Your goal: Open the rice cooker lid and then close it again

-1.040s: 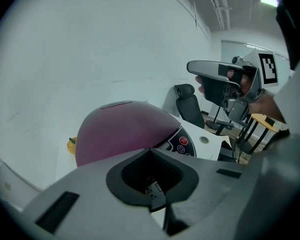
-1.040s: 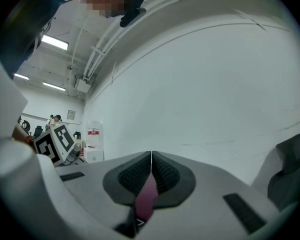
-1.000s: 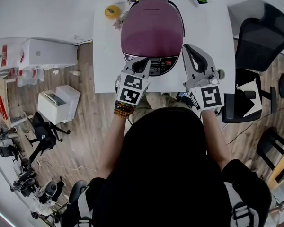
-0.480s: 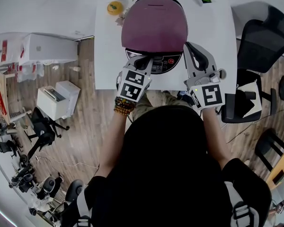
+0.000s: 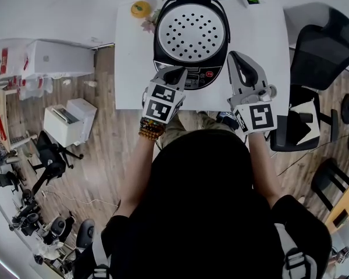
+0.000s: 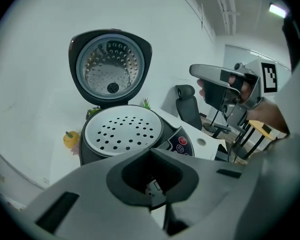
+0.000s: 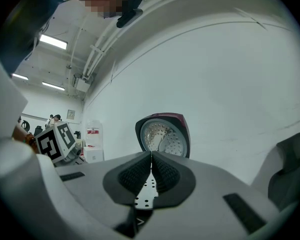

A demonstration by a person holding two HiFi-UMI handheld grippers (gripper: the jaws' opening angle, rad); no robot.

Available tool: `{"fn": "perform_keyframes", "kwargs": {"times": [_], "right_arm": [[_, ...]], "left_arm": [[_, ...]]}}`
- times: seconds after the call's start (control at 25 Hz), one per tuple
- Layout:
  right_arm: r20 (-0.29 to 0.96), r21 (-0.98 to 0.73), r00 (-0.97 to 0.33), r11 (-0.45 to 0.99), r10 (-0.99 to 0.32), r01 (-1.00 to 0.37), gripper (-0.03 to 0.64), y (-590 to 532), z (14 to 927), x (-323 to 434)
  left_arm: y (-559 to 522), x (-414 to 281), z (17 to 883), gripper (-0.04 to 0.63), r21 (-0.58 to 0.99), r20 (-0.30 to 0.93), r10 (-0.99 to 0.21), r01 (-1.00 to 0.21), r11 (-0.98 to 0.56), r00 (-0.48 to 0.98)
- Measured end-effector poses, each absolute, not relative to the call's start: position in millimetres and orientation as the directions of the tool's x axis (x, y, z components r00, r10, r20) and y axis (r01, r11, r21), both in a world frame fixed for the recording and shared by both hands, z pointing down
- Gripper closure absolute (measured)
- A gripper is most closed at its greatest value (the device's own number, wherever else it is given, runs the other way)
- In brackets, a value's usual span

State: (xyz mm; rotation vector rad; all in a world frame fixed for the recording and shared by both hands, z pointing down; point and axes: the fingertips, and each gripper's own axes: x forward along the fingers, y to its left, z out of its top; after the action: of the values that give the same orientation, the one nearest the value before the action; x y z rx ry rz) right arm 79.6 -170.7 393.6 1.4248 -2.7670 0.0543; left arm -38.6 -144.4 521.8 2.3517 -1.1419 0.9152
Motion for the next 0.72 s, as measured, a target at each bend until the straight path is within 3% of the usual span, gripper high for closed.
{"fn": "perform_keyframes", "kwargs": {"times": [0.72], "right_arm": [[0.045,0.001,-0.588,0.589,-0.808,-0.808,0.588,-169.7,389.3,78.2]], "left_arm": [[-143.9,-38.8,520.8,0.574,0.066,0.688,-0.554,-0.801,-0.595,0.468]]}}
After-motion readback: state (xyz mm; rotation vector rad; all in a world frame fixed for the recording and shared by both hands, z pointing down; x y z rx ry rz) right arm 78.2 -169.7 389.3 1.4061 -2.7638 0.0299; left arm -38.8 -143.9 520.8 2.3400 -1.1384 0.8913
